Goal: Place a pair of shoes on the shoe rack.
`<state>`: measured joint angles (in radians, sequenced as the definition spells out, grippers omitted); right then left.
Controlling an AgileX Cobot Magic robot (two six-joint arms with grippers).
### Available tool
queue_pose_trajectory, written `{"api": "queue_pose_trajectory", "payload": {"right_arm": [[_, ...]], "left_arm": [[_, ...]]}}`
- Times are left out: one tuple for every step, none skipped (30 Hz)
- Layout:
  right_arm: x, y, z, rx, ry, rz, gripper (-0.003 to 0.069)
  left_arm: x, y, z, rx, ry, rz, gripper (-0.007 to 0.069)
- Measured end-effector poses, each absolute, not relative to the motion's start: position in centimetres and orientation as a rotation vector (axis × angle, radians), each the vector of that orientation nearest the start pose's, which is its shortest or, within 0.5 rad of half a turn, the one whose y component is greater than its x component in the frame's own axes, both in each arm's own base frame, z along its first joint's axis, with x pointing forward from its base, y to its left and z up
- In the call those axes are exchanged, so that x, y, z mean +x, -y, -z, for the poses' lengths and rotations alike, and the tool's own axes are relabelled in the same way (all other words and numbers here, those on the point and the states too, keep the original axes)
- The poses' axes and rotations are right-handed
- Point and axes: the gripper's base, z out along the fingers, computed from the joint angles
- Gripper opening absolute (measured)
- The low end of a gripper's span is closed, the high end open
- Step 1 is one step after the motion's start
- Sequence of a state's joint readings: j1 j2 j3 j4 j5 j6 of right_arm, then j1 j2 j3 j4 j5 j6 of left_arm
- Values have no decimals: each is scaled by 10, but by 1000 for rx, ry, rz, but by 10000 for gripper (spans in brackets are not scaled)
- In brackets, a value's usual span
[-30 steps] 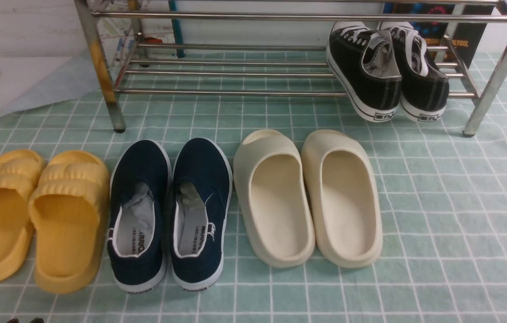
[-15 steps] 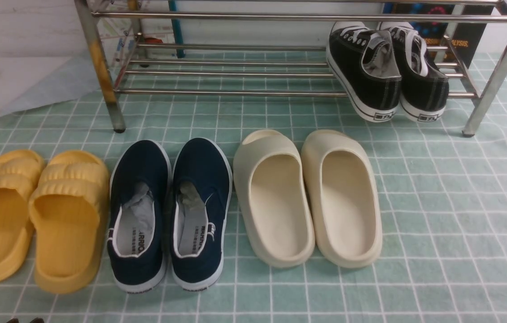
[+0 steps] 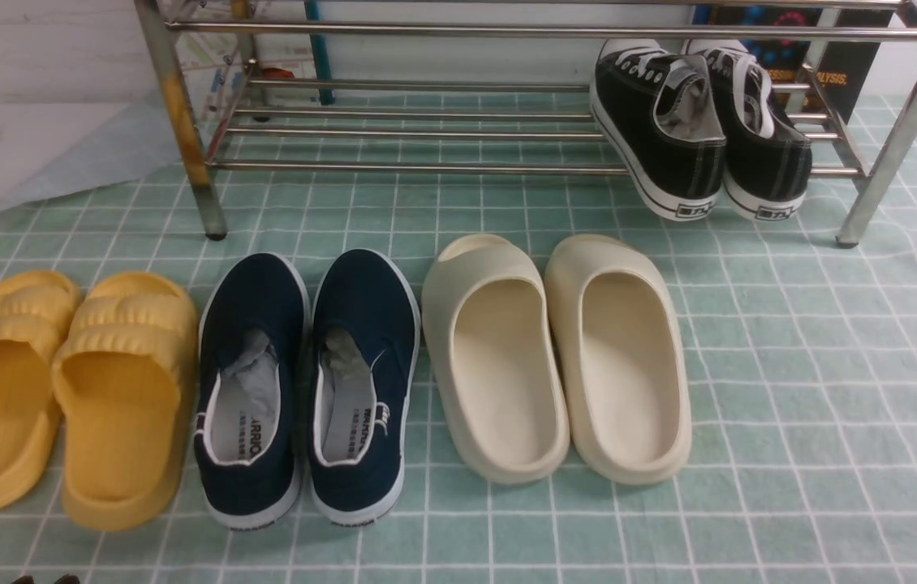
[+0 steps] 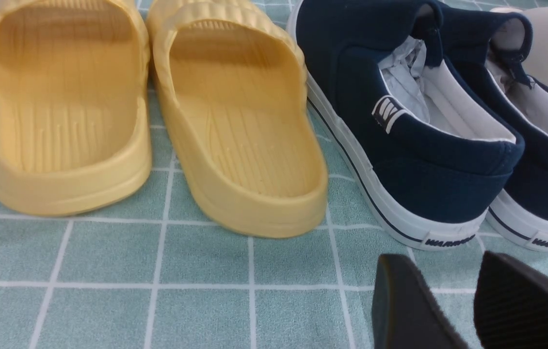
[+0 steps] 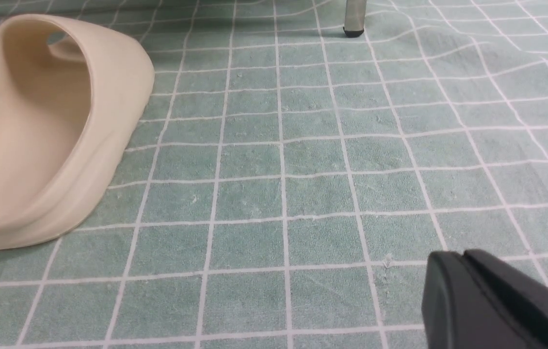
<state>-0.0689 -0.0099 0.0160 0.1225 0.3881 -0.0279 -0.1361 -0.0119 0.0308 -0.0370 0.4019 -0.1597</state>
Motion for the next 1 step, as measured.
{"api": "queue_pose_trajectory", "payload": {"right_arm": [[52,-1,-174,113,-1872,-55,56]], "left_arm": [[51,8,-167,-45,-1911,237,239]]}}
